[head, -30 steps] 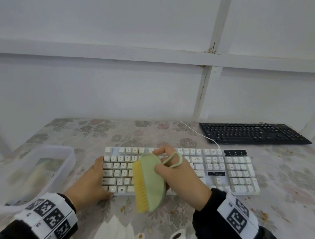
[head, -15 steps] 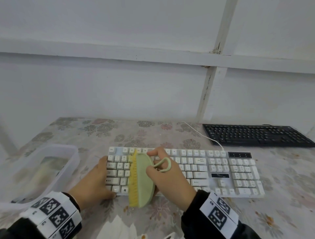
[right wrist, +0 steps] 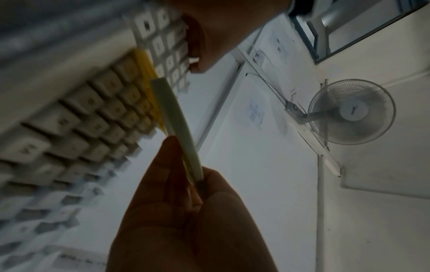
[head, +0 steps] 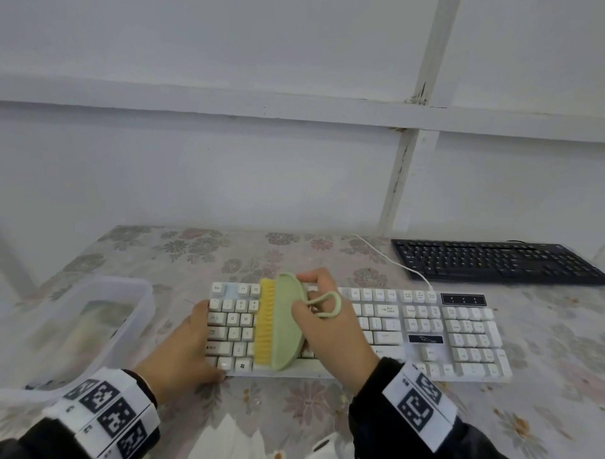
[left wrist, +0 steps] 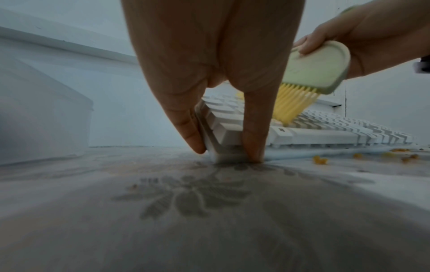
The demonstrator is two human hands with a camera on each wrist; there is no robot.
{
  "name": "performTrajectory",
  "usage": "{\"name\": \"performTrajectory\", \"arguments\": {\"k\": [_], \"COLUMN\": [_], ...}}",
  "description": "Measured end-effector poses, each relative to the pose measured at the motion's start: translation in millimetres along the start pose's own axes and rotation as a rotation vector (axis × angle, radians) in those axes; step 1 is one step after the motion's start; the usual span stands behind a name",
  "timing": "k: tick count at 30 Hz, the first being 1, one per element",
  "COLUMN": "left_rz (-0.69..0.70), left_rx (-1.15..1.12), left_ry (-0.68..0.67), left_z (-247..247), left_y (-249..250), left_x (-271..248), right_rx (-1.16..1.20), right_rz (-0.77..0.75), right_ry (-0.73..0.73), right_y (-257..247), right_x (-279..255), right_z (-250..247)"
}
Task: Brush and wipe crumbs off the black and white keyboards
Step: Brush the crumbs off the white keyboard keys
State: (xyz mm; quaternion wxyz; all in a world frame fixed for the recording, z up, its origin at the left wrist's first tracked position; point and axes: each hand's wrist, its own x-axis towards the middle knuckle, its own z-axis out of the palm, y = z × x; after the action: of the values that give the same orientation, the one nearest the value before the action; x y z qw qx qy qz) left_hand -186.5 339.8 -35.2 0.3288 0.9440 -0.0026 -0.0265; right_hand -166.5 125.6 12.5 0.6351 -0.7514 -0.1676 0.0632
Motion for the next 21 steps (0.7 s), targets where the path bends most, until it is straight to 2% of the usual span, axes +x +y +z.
{"name": "performTrajectory", "arguments": {"k": [7, 10, 15, 21], "left_rz": [0.003, 0.006, 0.023, 0.011], "left_rx": [-0.006, 0.0, -0.013, -0.018], "left_ry": [0.004, 0.008, 0.01, 0.006], "left_z": [0.7, 0.1, -0.3, -0.8], "left_y": [0.2, 1.2, 3.1, 4.2], "left_x": [0.2, -0.5, -1.7, -1.2], "right_rx": [-0.06, -0.021, 0.04, 0.007], "right_rz": [0.047, 0.023, -0.064, -0.015], "right_ry": [-0.116, -0.07, 0.112, 0.029], "right_y": [3.7, -10.0, -11.7, 5.6], "right_x": [-15.4, -14.0, 1.8, -6.0], "right_z": [-2.9, -12.4, -10.1, 8.7]}}
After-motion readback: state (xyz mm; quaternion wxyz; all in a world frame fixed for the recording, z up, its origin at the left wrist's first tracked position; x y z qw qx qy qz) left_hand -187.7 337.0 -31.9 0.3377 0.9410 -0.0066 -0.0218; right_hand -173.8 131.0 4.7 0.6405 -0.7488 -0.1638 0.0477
